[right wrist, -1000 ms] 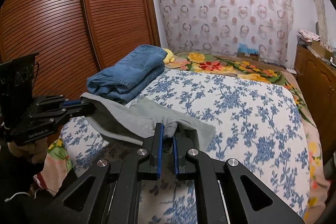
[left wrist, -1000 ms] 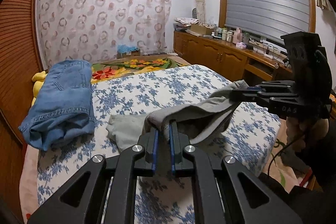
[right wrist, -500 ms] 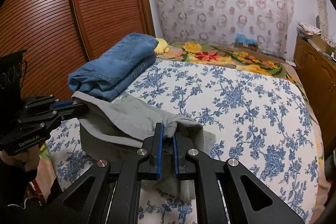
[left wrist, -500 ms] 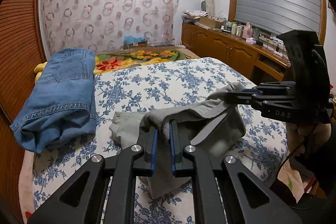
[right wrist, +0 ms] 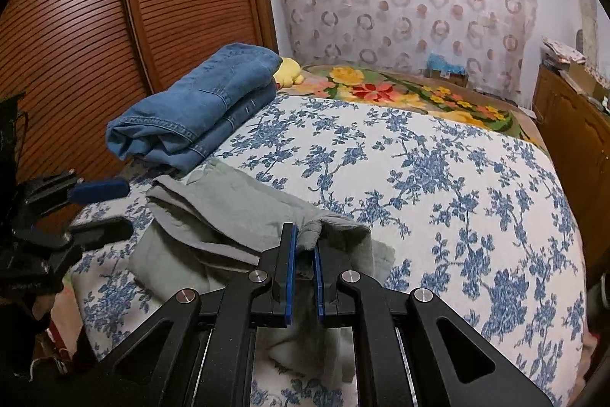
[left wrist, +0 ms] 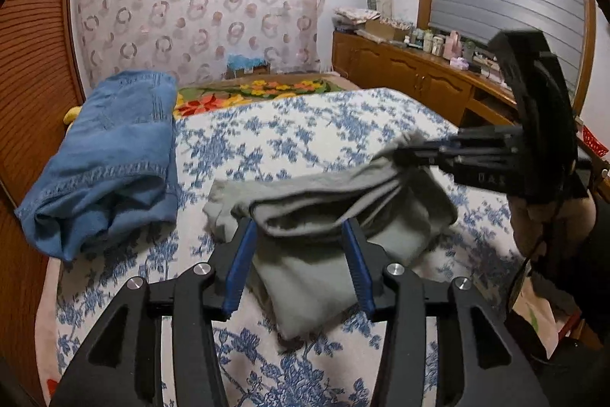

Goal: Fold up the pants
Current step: 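Lower the hem onto the shirt and open both tools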

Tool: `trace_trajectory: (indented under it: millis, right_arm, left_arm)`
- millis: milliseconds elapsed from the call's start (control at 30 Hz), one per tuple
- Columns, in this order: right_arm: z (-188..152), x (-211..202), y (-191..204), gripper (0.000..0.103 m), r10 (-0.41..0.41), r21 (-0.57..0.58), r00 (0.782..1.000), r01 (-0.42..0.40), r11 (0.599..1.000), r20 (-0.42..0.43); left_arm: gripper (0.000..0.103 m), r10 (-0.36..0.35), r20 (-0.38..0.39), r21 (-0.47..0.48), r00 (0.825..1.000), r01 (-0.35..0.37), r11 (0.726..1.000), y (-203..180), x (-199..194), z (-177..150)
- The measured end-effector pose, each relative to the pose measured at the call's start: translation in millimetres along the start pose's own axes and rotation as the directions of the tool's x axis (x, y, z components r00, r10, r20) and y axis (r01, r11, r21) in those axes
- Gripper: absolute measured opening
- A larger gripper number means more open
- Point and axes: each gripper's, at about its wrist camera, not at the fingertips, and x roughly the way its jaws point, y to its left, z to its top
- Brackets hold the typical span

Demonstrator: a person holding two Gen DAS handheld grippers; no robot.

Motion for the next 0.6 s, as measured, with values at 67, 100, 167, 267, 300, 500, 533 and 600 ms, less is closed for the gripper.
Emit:
trace_trajectory:
  millis: [67, 100, 167, 267, 300, 500, 533, 600]
  right_arm:
    - [1, 3, -1, 0.008, 0.0, 0.007, 1.0, 0.0, 1.0, -0.003]
    - [1, 4, -2, 0.008, 0.0, 0.011, 1.0, 0.0, 1.0, -0.004]
    - [0, 5, -4, 0.008, 0.0, 0.022, 1.0, 0.0, 1.0, -0.003]
    - [-2, 4, -6, 0.008, 0.021, 0.049, 1.0, -0.021, 0.999, 0.004]
    - [-2, 3, -6, 0.008, 0.022, 0.051, 1.0, -0.022, 0.998, 0.008]
    - [-2, -6, -4, 0.016, 0.017, 0.037, 1.0, -0.018, 0.999, 0.025]
    - [-2, -8, -5, 0.021, 0.017, 0.035, 0.999, -0.018, 0.999, 0.028]
    - [-1, -14, -7, 0.026, 0.005, 0.03, 0.999, -0.006, 1.0, 0.038]
  left_arm:
    - [0.048, -0.002, -0.009, -0.007, 1.0, 0.002, 1.0, 3, 3, -2]
    - [0.048, -0.004, -0.015, -0.01, 1.0, 0.004, 1.0, 3, 4, -4]
    - [0.049, -0.006, -0.041, -0.006, 0.999, 0.006, 1.0, 3, 10, -7]
    - [0.067, -0.018, -0.057, -0.01, 0.998, 0.018, 1.0, 5, 15, -10]
    - [0.075, -0.029, -0.059, -0.02, 0.998, 0.028, 0.999, 6, 16, -11]
    - [0.075, -0.018, -0.065, -0.021, 0.998, 0.017, 1.0, 7, 21, -12]
    - [0.075, -0.014, -0.066, -0.021, 0.998, 0.012, 1.0, 8, 21, -11]
    - [0.075, -0.008, -0.071, -0.025, 0.997, 0.006, 1.0, 10, 23, -11]
